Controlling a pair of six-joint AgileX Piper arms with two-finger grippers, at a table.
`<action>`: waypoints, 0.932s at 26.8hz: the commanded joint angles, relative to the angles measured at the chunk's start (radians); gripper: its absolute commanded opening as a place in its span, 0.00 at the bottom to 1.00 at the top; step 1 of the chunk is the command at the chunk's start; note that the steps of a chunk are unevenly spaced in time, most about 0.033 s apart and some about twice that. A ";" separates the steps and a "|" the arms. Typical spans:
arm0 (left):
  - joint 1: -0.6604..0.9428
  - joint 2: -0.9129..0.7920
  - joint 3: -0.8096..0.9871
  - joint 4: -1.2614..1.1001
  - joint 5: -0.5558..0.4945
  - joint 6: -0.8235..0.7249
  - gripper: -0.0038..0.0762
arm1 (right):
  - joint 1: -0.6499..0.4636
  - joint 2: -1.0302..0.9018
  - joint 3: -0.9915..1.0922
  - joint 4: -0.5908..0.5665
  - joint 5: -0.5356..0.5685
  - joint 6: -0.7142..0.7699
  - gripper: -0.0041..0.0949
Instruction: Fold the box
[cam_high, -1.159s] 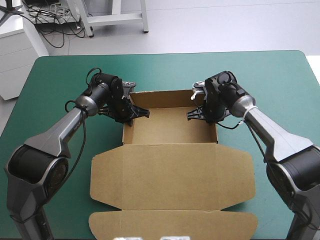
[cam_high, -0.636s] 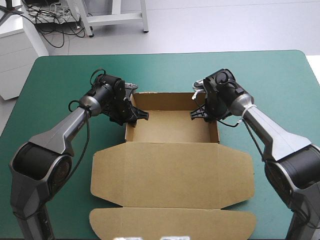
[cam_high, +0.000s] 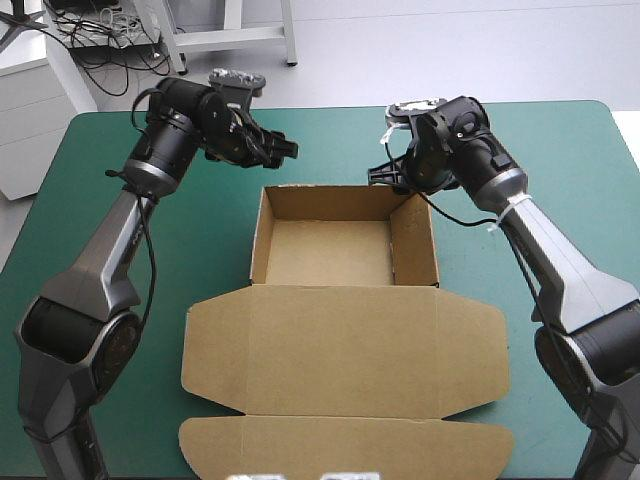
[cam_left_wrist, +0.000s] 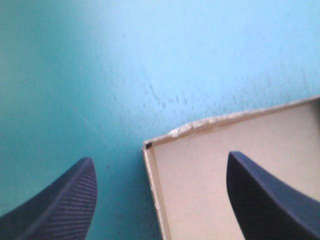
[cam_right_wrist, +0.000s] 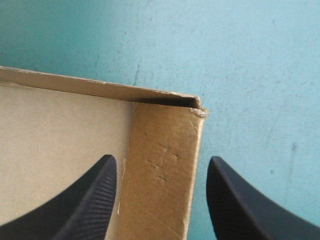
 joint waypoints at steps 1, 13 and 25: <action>-0.003 -0.094 -0.109 0.011 0.043 0.000 0.66 | -0.005 -0.097 -0.037 -0.032 0.019 0.000 0.55; -0.003 -0.466 -0.075 0.086 0.043 0.107 0.04 | -0.005 -0.145 0.154 -0.035 0.017 0.004 0.55; -0.003 -0.889 0.449 0.078 0.041 0.153 0.04 | -0.005 -0.024 0.188 -0.022 0.017 0.014 0.55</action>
